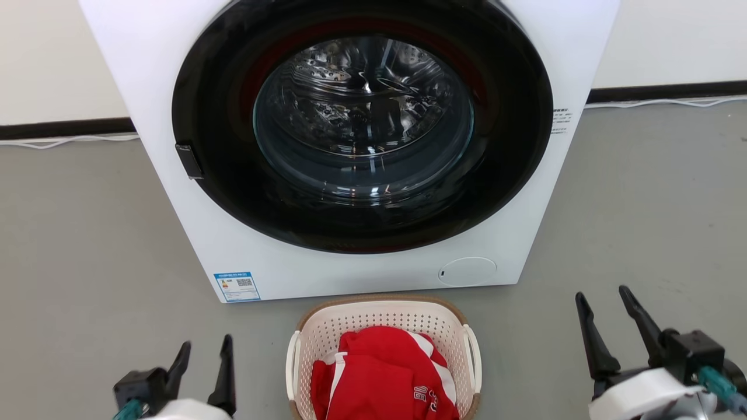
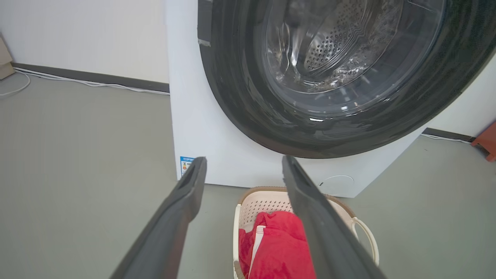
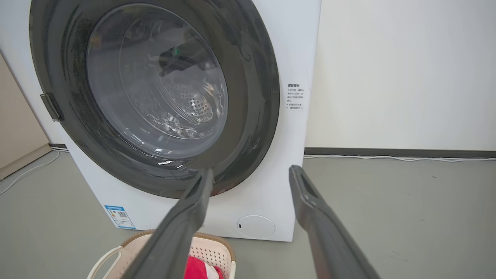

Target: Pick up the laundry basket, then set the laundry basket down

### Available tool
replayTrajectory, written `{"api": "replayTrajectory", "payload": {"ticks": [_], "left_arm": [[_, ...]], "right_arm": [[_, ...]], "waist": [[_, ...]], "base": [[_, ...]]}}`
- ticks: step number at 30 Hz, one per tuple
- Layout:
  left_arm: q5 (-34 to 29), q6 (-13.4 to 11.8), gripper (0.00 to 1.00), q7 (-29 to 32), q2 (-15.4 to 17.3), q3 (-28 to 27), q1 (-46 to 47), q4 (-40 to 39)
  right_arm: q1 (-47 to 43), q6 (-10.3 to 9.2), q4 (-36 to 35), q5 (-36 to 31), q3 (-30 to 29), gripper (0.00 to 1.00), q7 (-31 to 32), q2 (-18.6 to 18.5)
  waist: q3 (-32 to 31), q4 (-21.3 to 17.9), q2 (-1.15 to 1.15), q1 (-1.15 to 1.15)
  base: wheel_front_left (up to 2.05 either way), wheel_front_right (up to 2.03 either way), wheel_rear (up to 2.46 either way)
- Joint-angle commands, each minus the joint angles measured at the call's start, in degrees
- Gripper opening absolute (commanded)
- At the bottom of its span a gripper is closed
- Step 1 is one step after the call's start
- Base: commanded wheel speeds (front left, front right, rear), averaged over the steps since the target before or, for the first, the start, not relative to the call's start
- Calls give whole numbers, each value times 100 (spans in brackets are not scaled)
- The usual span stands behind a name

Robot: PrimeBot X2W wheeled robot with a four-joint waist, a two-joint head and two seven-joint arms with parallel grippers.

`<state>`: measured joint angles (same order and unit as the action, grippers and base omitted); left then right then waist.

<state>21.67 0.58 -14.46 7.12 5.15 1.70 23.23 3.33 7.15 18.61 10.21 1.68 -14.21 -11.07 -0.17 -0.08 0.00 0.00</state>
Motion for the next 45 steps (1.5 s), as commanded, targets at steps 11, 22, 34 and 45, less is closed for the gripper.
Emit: {"api": "replayTrajectory", "payload": {"ticks": [11, 22, 34, 45], "left_arm": [[-299, 205, 100, -53, -156, -685, -226, -504], [-331, 248, 0, 32, -378, -662, -411, -84], [377, 290, 0, 239, -382, -719, -326, -158], [1030, 329, 0, 414, -387, -756, -254, -238]], "right_arm": [[-391, 34, -590, -114, -226, 100, -79, 87], [-544, -6, -203, -45, -331, 0, 17, 303], [-466, -3, -227, 746, -383, 0, 221, 352], [-393, 1, -253, 1475, -422, 0, 397, 398]], "waist": [[-73, -4, 0, 0], [-84, 17, 0, 0], [-74, 16, 0, 1], [-62, 15, 0, 0]], "base": [[0, 0, 0], [0, 0, 0], [0, 0, 0], [0, 0, 0]]}}
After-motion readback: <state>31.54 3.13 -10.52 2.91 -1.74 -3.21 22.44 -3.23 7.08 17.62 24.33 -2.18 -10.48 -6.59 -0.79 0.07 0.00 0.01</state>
